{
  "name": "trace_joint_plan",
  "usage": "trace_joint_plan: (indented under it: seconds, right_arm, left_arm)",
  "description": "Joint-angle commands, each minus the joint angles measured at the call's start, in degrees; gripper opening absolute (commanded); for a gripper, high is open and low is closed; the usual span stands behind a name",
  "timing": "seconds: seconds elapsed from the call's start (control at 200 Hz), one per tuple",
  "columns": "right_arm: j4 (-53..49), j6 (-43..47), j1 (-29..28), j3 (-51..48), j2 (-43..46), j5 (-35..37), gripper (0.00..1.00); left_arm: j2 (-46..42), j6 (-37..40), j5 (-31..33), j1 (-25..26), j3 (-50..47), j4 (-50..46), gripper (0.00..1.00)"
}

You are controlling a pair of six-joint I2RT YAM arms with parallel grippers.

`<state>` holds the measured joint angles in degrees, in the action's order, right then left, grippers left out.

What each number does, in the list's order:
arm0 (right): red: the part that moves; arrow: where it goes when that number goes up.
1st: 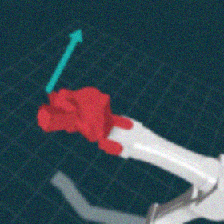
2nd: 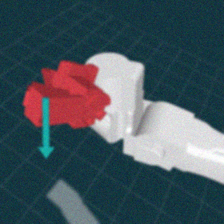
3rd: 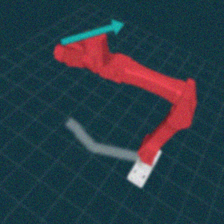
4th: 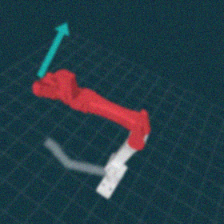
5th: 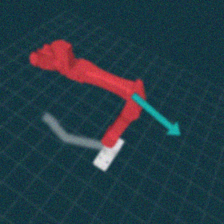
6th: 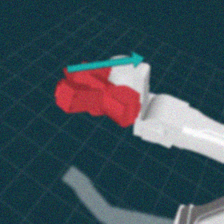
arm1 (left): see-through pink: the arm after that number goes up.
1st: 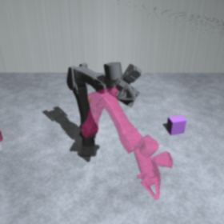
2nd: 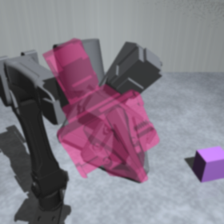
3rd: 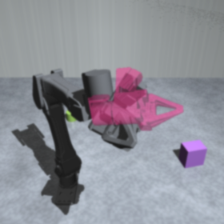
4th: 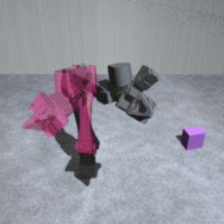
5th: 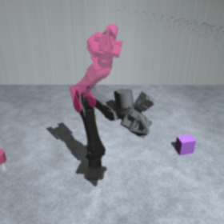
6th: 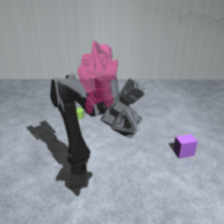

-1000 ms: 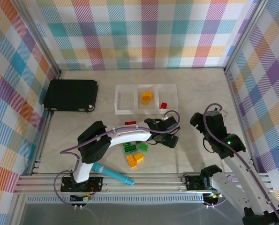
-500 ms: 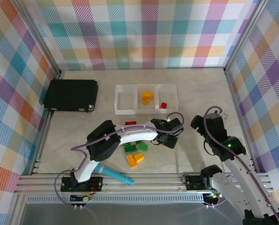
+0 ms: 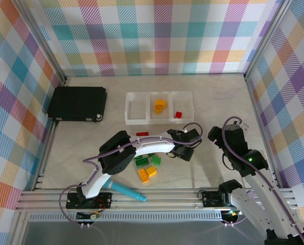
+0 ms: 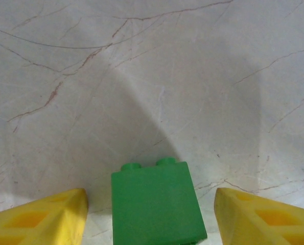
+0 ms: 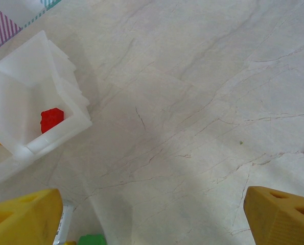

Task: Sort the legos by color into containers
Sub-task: Pick up the lego from the center of the table, then place the lego in the container.

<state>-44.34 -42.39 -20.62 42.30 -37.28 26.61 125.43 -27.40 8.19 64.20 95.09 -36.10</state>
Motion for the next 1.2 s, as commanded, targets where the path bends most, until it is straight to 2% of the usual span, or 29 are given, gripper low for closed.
trace_joint_plan:
  seconds: [0.0, 0.15, 0.29, 0.505, 0.72, 0.84, 1.04, 1.195]
  right_arm:
    - [-0.53, 1.23, 0.23, -0.65, 0.53, 1.29, 0.92]
    - [-0.32, 1.22, 0.23, -0.98, 0.63, 1.53, 0.92]
    - [-0.32, 1.15, 0.23, -1.11, 0.54, 1.56, 0.92]
    - [-0.46, 0.91, 0.23, -1.41, 0.62, 1.73, 0.92]
    - [0.64, 1.77, 0.23, -1.00, 0.45, 2.13, 0.92]
    - [2.60, 1.98, 0.23, -2.19, 0.65, 1.85, 0.92]
    - [6.52, 2.06, 0.24, -5.12, 1.99, 1.73, 0.92]
    - [7.92, 2.40, 0.23, -5.83, 1.77, 1.28, 0.92]
  left_arm:
    - [0.77, 0.51, -0.63, -0.79, 1.71, -2.05, 0.63]
    - [1.25, 0.18, -1.49, -1.49, 1.90, -2.23, 0.55]
    - [1.36, 0.17, -2.65, -2.28, 1.33, -1.92, 0.42]
    - [0.02, 1.18, -3.19, -2.68, 0.11, -0.45, 0.38]
    - [-4.69, 2.47, 0.16, -4.26, 0.73, -2.80, 0.30]
    - [-8.94, 2.85, 4.59, -8.46, 2.51, -7.43, 0.29]
    - [-17.70, 6.00, 9.45, -18.75, 1.96, -7.44, 0.27]
    - [-17.44, 9.64, 13.41, -25.10, 5.09, -8.75, 0.27]
